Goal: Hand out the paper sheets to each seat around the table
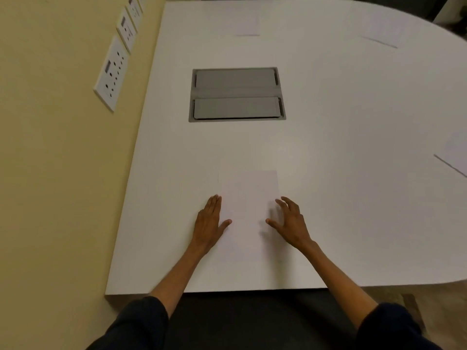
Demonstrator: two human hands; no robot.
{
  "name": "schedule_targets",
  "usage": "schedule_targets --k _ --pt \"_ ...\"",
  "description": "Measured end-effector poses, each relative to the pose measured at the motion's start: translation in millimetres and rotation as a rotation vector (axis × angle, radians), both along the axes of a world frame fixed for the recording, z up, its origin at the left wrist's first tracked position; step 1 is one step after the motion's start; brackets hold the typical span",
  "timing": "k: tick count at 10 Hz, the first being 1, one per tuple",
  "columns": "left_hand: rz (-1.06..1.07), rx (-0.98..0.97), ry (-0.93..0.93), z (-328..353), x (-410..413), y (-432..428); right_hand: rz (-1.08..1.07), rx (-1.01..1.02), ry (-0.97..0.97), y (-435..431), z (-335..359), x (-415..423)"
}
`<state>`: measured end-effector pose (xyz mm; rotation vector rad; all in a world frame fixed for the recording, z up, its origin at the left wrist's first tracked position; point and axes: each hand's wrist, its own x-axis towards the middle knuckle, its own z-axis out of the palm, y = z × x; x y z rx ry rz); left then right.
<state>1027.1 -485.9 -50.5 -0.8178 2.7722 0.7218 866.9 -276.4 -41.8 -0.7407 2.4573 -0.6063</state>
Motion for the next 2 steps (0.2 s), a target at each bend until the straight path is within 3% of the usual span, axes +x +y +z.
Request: schedule_targets --k 2 --pt "0.076 -0.203 0.222 42.7 -34.6 -4.0 -0.197 -0.467 -0.009 12.3 87.3 -12.4"
